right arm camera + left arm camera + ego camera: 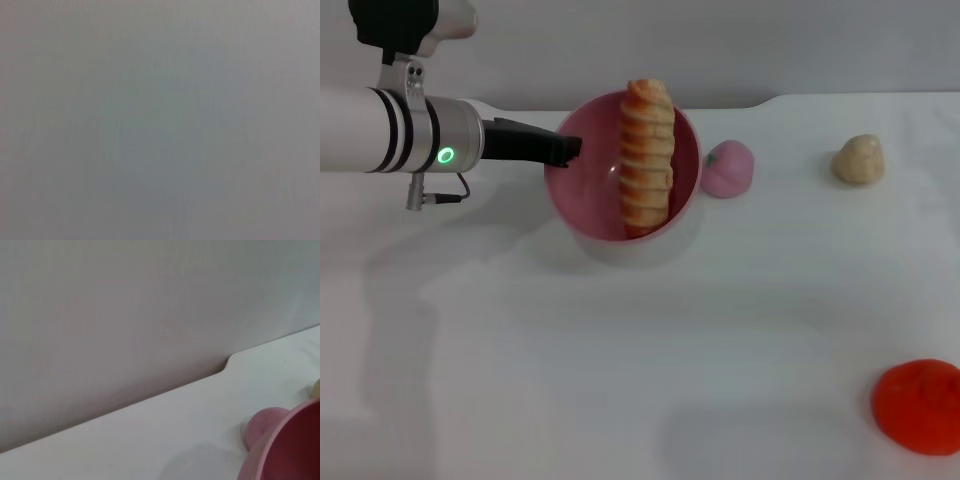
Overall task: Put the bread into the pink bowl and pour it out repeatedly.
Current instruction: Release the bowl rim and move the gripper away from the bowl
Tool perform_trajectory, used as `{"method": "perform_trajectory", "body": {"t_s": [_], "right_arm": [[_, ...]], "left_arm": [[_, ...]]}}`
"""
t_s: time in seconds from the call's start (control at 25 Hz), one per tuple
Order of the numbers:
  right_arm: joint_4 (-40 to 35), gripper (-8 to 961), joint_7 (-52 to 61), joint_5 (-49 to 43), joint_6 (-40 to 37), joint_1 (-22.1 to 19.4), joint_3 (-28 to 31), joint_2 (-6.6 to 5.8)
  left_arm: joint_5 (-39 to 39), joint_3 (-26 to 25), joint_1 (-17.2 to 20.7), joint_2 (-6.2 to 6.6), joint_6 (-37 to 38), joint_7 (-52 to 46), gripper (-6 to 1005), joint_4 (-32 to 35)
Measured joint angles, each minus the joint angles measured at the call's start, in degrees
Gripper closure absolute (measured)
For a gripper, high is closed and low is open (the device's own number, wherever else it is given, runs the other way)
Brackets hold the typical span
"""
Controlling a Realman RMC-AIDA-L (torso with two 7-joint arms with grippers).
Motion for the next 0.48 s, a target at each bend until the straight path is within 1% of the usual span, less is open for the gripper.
{"method": "perform_trajectory", "body": {"t_s": [0.28,0.48], "right_arm": [[1.4,524,-1.5,0.0,-3.4,-0.1,0.3,-0.02],[1.7,524,-2.2,0.0,-4.0,0.2,1.4,0.0]], "left_arm": [[-0.2,0.2,-0.5,-0.32,0.5,-0.1,948,0.0],[-0.5,0.2,-0.4,-0.33,0.7,-0.1,948,-0.1]]}}
